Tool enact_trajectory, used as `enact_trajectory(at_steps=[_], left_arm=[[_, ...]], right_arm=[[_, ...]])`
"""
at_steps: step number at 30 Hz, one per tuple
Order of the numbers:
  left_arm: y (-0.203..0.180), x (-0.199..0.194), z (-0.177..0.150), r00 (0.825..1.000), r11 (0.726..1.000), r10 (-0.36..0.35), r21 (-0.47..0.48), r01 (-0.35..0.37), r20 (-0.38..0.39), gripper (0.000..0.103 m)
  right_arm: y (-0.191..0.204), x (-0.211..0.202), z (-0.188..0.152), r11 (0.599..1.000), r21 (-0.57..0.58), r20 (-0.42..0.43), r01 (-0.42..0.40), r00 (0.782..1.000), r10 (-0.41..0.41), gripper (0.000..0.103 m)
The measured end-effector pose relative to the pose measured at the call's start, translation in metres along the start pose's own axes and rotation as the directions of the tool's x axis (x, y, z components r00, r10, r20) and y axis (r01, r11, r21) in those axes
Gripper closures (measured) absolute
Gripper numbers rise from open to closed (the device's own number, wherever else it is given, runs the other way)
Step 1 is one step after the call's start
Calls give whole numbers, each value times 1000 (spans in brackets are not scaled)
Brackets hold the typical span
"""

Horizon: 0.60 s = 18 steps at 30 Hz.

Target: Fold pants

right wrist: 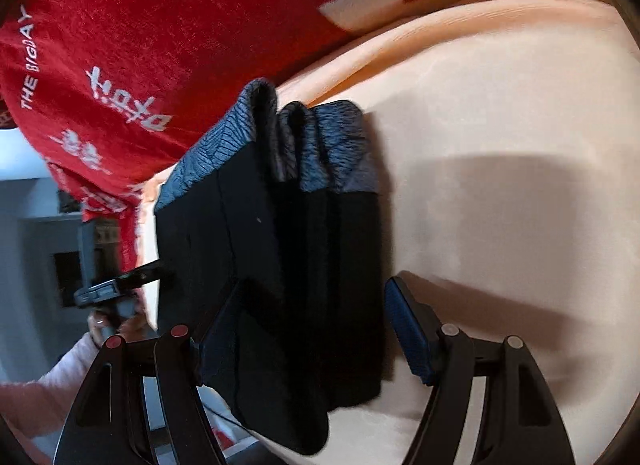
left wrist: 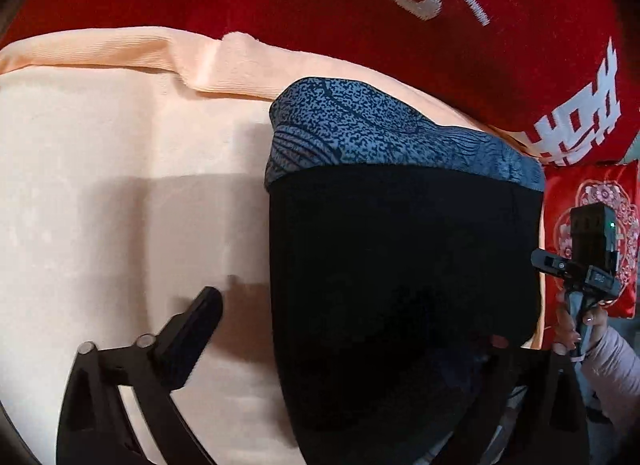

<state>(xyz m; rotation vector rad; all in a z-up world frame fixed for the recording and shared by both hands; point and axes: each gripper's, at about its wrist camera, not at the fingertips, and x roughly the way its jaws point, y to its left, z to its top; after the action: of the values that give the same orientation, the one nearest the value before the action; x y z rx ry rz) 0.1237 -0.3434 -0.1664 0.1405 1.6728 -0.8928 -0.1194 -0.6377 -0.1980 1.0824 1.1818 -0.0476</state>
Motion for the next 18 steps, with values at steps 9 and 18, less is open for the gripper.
enact_trajectory(at_steps=[9, 18], left_arm=[[-9, 13, 1, 998, 999, -41, -17, 41, 40, 0], [-42, -15, -11, 993, 999, -6, 49, 1, 117, 42]], right_arm=[[-19, 12, 11, 989, 73, 11, -125, 992, 125, 27], [-6, -1, 2, 988, 102, 41, -119, 993, 115, 60]])
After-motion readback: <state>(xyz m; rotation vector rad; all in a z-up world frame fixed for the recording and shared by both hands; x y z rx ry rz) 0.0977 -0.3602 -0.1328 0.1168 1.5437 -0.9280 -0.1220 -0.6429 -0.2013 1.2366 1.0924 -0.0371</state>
